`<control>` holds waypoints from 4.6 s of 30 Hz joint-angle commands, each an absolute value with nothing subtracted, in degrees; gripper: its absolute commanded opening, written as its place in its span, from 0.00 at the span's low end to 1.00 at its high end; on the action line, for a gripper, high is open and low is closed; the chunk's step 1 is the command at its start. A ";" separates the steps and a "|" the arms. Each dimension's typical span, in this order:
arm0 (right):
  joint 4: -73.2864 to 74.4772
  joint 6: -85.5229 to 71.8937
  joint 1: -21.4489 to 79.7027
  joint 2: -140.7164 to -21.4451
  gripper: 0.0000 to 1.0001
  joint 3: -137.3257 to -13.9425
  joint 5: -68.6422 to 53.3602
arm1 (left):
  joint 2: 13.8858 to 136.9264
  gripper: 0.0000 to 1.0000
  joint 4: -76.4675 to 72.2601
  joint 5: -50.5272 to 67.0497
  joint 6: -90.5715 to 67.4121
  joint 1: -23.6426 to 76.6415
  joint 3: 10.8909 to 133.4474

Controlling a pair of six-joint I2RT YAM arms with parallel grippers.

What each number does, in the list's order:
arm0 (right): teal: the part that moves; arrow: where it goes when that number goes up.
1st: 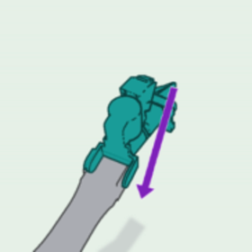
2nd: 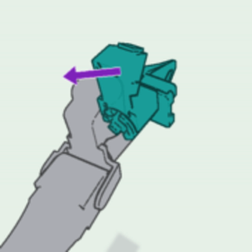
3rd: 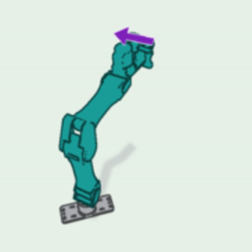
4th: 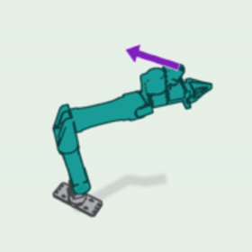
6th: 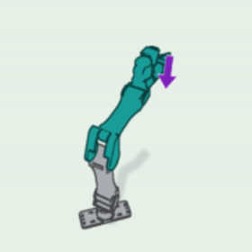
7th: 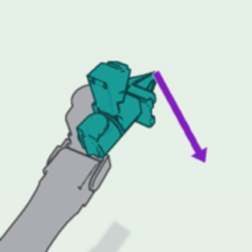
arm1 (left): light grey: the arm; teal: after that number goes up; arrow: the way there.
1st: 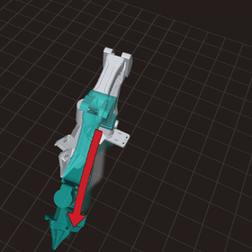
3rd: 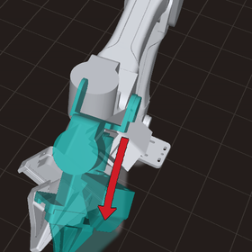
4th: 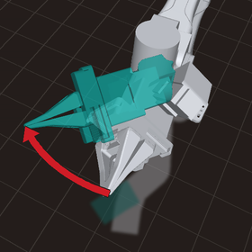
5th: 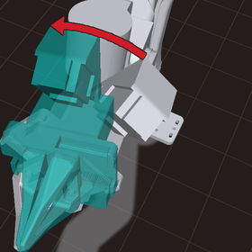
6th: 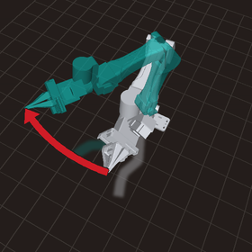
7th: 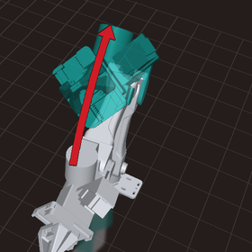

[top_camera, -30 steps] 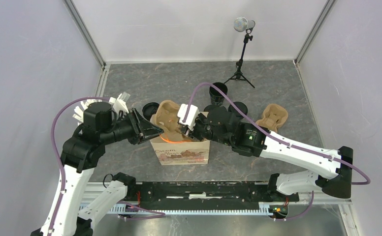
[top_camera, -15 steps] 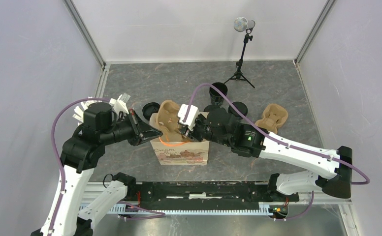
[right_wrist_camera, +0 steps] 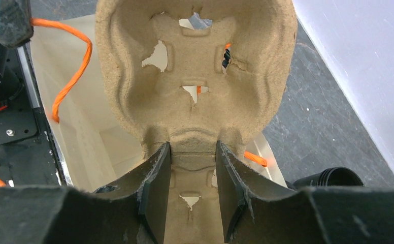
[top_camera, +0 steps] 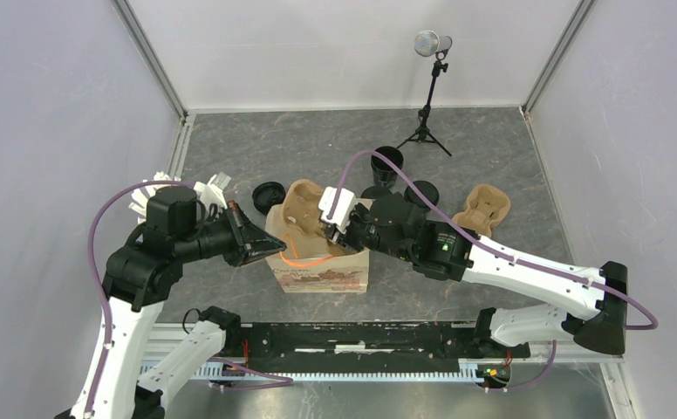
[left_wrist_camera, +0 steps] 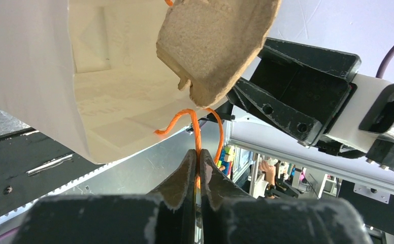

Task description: Pack the takeout coffee

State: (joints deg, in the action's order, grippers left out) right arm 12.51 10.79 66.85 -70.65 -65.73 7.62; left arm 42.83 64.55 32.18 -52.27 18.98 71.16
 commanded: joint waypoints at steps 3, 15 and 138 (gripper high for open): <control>17.04 19.24 66.56 -70.77 0.41 -67.80 5.20 | 40.69 0.08 59.23 37.17 -50.20 18.98 72.02; 26.89 22.37 66.58 -77.23 0.42 -75.87 -5.53 | 37.97 0.10 53.97 42.67 -47.55 18.91 66.56; 53.38 13.13 71.46 -91.79 0.64 -99.86 2.01 | 51.13 0.07 67.56 23.60 -29.51 18.97 72.79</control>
State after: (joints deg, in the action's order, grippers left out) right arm 56.80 15.03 71.16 -95.66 -96.09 3.20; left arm 50.70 66.37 24.21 -31.31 18.98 70.87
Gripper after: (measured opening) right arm 0.647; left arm 0.054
